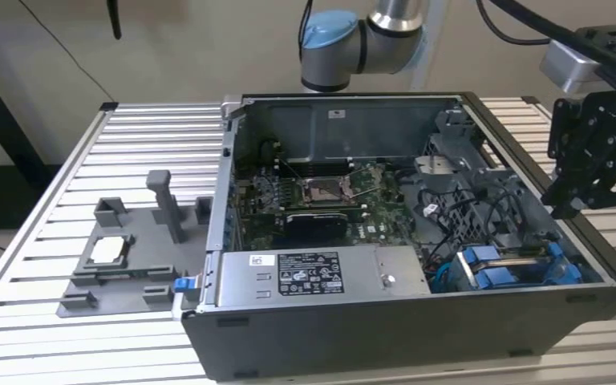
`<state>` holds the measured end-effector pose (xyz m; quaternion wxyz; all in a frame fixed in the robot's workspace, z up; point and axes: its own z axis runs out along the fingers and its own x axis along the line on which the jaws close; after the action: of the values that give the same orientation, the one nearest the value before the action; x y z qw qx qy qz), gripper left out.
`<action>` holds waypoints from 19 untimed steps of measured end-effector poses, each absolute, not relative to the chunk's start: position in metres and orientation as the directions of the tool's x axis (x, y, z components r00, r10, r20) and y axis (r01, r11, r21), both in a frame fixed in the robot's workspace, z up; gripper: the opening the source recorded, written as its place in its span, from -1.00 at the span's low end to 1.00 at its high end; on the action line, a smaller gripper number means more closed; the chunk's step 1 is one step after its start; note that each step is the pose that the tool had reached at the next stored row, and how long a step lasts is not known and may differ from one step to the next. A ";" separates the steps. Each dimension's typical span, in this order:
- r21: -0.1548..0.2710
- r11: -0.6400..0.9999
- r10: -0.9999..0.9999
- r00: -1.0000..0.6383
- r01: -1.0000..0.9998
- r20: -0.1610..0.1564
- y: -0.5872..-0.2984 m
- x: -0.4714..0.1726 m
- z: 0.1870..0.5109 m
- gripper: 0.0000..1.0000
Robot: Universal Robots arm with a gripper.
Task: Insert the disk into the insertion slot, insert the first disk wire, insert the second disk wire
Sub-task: 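Insert the first disk wire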
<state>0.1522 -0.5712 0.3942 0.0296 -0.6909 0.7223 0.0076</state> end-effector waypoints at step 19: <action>-0.030 0.047 -0.998 -0.046 -0.998 -0.053 -0.560 0.151 0.395 -0.47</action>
<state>0.1505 -0.5603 0.3947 0.0296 -0.6901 0.7230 0.0076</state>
